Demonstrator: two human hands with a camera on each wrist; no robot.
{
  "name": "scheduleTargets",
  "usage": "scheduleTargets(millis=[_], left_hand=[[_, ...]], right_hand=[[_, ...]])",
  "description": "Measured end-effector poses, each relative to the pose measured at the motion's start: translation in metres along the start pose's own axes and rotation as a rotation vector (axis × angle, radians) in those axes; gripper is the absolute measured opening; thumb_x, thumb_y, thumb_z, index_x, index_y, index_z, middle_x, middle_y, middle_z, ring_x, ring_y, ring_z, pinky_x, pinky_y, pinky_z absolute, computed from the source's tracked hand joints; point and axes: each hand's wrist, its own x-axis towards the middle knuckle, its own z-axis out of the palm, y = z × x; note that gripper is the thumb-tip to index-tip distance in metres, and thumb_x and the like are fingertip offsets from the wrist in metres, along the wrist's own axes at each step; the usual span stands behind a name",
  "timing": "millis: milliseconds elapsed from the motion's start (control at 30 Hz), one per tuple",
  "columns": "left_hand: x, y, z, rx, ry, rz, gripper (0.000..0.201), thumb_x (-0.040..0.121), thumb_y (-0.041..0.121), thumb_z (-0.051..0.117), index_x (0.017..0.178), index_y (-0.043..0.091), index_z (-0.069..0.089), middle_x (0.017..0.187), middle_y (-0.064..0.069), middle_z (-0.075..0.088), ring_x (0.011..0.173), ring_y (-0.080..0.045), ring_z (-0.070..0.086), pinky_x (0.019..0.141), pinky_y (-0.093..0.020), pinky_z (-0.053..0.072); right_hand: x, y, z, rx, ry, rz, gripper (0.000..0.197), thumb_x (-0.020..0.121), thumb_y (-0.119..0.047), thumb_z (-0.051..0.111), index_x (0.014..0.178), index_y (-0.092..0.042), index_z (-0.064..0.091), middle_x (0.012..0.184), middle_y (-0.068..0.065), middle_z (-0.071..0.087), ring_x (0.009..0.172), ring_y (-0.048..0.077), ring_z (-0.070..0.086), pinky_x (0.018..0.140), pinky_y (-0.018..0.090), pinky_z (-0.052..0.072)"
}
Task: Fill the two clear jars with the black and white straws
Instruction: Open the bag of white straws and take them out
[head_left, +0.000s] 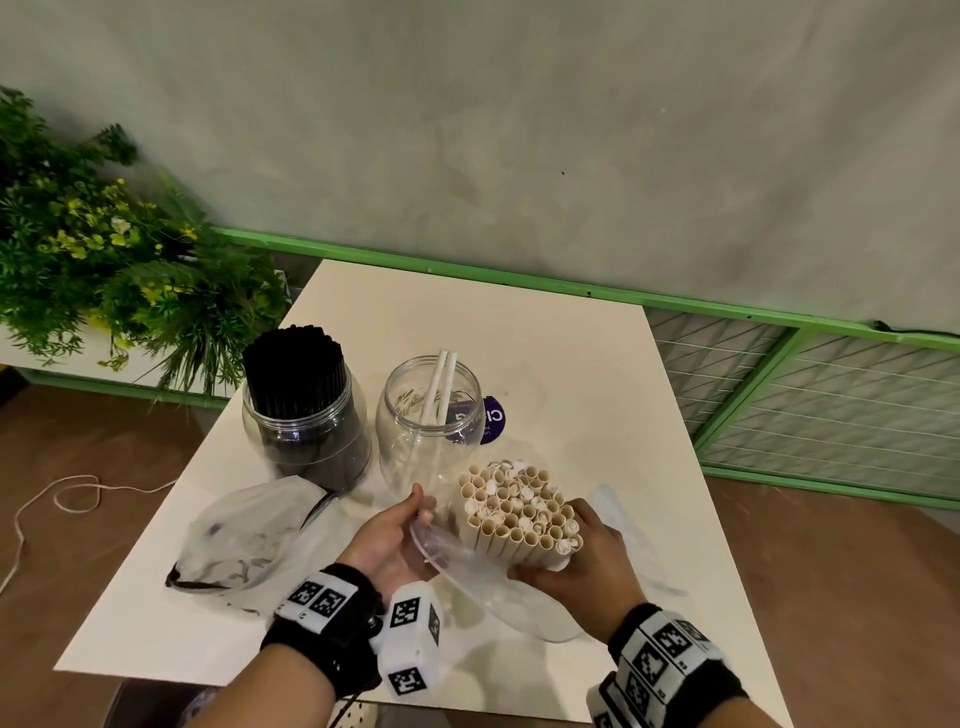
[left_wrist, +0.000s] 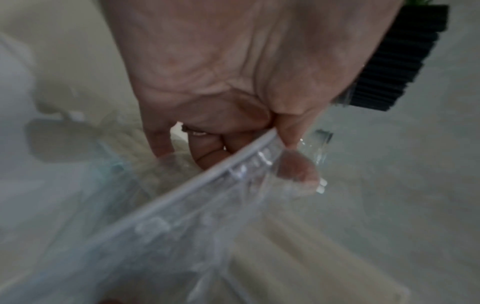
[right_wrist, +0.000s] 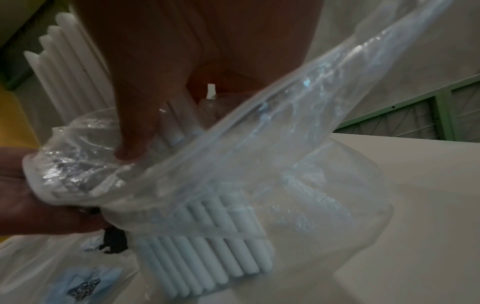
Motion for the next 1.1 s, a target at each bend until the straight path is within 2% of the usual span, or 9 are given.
scheduleTargets(millis=[100, 233, 400, 467, 567, 700, 833, 967, 1100], left_hand=[[0.000, -0.005, 0.001, 0.179, 0.075, -0.006, 0.028, 0.090, 0.033, 0.055, 0.093, 0.007, 0.064, 0.070, -0.009, 0.069, 0.054, -0.021, 0.066, 0.049, -0.029, 0.051], [0.005, -0.006, -0.001, 0.387, 0.145, 0.095, 0.021, 0.093, 0.029, 0.053, 0.096, 0.012, 0.065, 0.101, -0.010, 0.068, 0.088, -0.021, 0.061, 0.073, -0.032, 0.048], [-0.012, -0.003, 0.004, 0.561, 0.230, 0.522, 0.012, 0.088, 0.025, 0.057, 0.099, 0.026, 0.058, 0.113, 0.001, 0.058, 0.105, -0.017, 0.055, 0.089, -0.033, 0.043], [-0.027, -0.007, 0.002, 0.832, 0.161, 0.698, 0.033, 0.073, 0.030, 0.060, 0.105, 0.035, 0.054, 0.119, 0.010, 0.047, 0.110, -0.012, 0.048, 0.091, -0.029, 0.040], [-0.034, -0.012, 0.004, 1.291, -0.033, 0.679, 0.084, 0.059, 0.049, 0.064, 0.135, 0.036, 0.031, 0.125, 0.018, 0.029, 0.120, -0.007, 0.031, 0.104, -0.028, 0.031], [-0.021, -0.019, 0.019, 1.327, 0.007, 0.801, 0.088, 0.063, 0.029, 0.082, 0.136, 0.016, 0.033, 0.118, 0.011, 0.036, 0.121, -0.014, 0.032, 0.091, -0.010, 0.024], [-0.019, -0.015, 0.017, 1.139, 0.068, 0.961, 0.070, 0.062, 0.016, 0.084, 0.123, 0.011, 0.050, 0.103, 0.013, 0.042, 0.101, -0.007, 0.046, 0.079, 0.001, 0.032], [-0.016, -0.009, 0.008, 1.218, 0.106, 0.827, 0.073, 0.066, 0.029, 0.084, 0.128, 0.014, 0.049, 0.105, 0.005, 0.049, 0.090, -0.007, 0.050, 0.072, -0.005, 0.036], [-0.013, -0.006, -0.001, 1.372, 0.141, 0.697, 0.072, 0.066, 0.045, 0.080, 0.125, 0.020, 0.048, 0.107, 0.007, 0.050, 0.098, -0.011, 0.052, 0.081, -0.016, 0.039]], right_hand=[[-0.001, 0.000, 0.002, -0.012, -0.026, -0.007, 0.068, 0.055, -0.072, 0.060, 0.113, -0.035, 0.062, 0.089, -0.036, 0.041, 0.101, 0.004, 0.053, 0.090, 0.036, 0.043], [0.000, 0.002, 0.004, -0.023, -0.070, 0.016, 0.073, 0.054, -0.076, 0.053, 0.115, -0.037, 0.061, 0.090, -0.036, 0.039, 0.106, 0.003, 0.048, 0.093, 0.033, 0.038], [0.004, 0.008, 0.007, -0.001, -0.065, 0.063, 0.069, 0.053, -0.078, 0.056, 0.111, -0.041, 0.061, 0.098, -0.028, 0.046, 0.104, -0.001, 0.048, 0.097, 0.034, 0.038], [0.005, 0.009, 0.007, 0.006, -0.062, 0.079, 0.068, 0.053, -0.077, 0.056, 0.111, -0.041, 0.061, 0.100, -0.024, 0.049, 0.104, 0.000, 0.049, 0.097, 0.036, 0.039], [0.007, 0.008, 0.007, -0.042, -0.067, 0.104, 0.076, 0.054, -0.081, 0.052, 0.119, -0.042, 0.056, 0.109, -0.022, 0.050, 0.111, 0.009, 0.042, 0.097, 0.035, 0.035], [0.015, -0.002, 0.008, 0.016, -0.158, 0.129, 0.079, 0.051, -0.081, 0.053, 0.120, -0.045, 0.049, 0.116, -0.020, 0.051, 0.116, 0.010, 0.044, 0.098, 0.037, 0.035], [0.016, -0.007, -0.005, 0.294, -0.011, 0.059, 0.054, 0.055, -0.063, 0.072, 0.103, -0.058, 0.047, 0.108, -0.013, 0.061, 0.100, 0.010, 0.061, 0.087, 0.039, 0.049], [0.014, 0.008, 0.000, 0.229, -0.076, 0.093, 0.064, 0.060, -0.075, 0.063, 0.115, -0.044, 0.057, 0.113, -0.022, 0.061, 0.105, 0.001, 0.058, 0.093, 0.034, 0.047], [0.009, 0.012, 0.010, 0.131, -0.107, 0.148, 0.057, 0.069, -0.067, 0.064, 0.117, -0.037, 0.056, 0.107, -0.014, 0.059, 0.099, 0.010, 0.057, 0.090, 0.035, 0.045]])
